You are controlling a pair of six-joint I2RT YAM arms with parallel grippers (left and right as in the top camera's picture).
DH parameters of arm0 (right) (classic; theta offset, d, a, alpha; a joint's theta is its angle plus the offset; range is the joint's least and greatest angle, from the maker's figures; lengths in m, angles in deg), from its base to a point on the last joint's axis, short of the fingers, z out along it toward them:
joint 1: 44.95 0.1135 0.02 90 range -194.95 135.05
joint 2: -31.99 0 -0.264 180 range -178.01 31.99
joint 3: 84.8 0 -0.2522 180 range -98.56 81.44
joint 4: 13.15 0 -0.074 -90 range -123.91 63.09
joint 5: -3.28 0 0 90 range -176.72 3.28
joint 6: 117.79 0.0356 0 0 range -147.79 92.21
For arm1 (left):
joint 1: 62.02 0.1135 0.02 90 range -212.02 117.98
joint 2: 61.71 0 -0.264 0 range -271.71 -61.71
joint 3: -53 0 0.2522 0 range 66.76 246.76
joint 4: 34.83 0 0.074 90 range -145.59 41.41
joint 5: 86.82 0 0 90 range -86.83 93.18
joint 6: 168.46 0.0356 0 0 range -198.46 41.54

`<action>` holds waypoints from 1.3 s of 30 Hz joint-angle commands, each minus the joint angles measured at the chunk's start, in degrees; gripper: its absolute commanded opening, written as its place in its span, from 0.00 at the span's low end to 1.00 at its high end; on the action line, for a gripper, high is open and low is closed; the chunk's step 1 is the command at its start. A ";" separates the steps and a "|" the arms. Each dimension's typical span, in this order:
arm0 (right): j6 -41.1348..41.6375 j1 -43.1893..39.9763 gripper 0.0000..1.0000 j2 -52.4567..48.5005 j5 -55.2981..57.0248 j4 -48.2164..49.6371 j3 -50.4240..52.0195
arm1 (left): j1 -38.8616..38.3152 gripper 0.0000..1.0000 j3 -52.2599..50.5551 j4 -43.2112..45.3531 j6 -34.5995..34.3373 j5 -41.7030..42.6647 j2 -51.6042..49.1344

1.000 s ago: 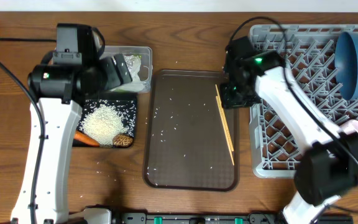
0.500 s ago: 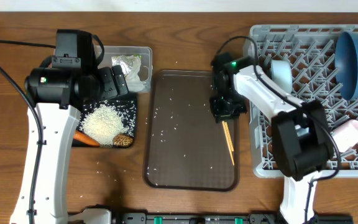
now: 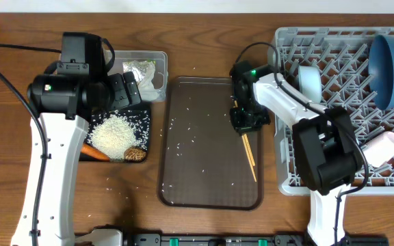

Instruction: Sort waste into correct bins and load items into the dishwasher rack

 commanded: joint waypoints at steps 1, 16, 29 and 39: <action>-0.66 1.09 0.15 -0.52 0.31 0.28 0.66 | 0.13 0.98 -0.15 -0.26 0.74 -0.85 0.31; -1.29 1.07 0.05 -0.37 2.80 2.56 0.61 | 0.13 0.98 -0.15 -0.26 0.74 -0.85 0.31; -2.34 3.15 0.26 4.87 2.38 0.15 0.46 | 0.13 0.98 -0.15 -0.26 0.74 -0.85 0.31; -1.66 3.91 0.22 4.63 2.38 7.04 7.28 | 0.13 0.98 -0.15 -0.26 0.74 -0.85 0.31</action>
